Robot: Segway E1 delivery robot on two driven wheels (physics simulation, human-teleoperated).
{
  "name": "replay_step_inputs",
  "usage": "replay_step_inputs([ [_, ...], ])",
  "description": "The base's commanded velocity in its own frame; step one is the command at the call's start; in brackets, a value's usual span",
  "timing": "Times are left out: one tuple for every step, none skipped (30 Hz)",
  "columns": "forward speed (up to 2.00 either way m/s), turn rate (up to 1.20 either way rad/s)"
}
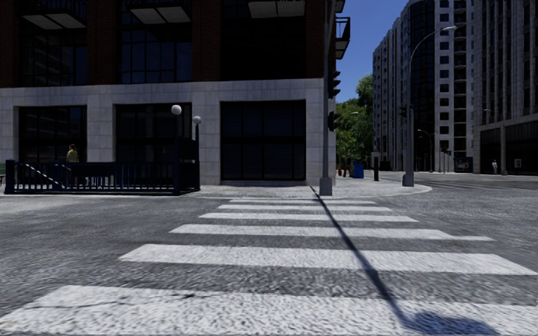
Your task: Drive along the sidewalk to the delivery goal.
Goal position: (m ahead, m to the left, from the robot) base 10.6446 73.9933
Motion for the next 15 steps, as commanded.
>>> replay_step_inputs([
  [2.0,0.0],
  [2.0,0.0],
  [2.0,0.0],
  [2.0,0.0],
  [2.0,0.0],
  [2.0,0.0],
  [2.0,0.0],
  [2.0,0.0],
  [2.0,0.0],
  [2.0,0.0],
  [2.0,0.0],
  [2.0,0.0],
  [2.0,0.0],
  [2.0,0.0],
  [2.0,0.0],
])
